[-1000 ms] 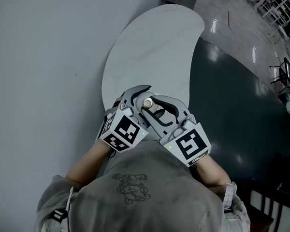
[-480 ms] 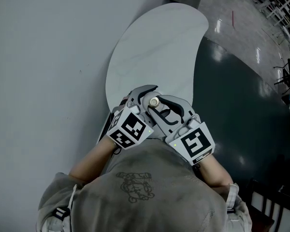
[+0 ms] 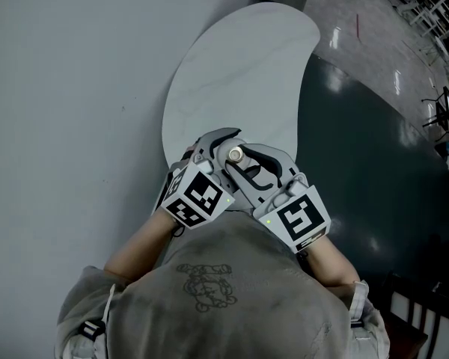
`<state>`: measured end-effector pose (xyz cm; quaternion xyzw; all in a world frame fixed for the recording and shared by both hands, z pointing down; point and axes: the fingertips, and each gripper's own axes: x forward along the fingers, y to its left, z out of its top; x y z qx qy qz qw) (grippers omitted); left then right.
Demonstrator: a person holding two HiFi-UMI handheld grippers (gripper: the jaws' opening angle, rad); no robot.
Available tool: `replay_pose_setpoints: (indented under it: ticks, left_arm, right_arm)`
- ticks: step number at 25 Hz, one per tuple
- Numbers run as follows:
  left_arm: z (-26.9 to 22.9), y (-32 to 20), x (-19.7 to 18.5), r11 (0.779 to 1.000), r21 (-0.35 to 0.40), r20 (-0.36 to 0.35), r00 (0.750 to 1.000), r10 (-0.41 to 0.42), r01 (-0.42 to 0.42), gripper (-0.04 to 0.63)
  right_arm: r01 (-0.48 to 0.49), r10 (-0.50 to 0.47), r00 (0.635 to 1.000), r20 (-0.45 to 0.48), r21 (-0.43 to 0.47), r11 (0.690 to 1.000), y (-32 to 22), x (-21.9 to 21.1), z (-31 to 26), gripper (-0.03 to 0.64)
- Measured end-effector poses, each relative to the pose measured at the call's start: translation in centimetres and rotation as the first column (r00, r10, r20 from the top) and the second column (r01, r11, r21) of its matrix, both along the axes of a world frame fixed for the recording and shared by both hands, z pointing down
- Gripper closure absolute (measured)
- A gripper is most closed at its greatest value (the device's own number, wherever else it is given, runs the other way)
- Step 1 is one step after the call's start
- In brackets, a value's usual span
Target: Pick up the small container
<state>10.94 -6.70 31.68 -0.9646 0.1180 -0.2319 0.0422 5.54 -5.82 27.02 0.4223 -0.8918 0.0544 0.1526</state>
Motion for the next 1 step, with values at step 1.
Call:
replay_pose_setpoints:
  ticks: [1]
  left_arm:
    - [-0.02,0.23,-0.02,1.000,0.002,0.001,1.000,0.000,0.000,0.249]
  right_arm:
    - [0.001,-0.001,1.000,0.000,0.001,1.000,0.24,-0.02,-0.02,0.485]
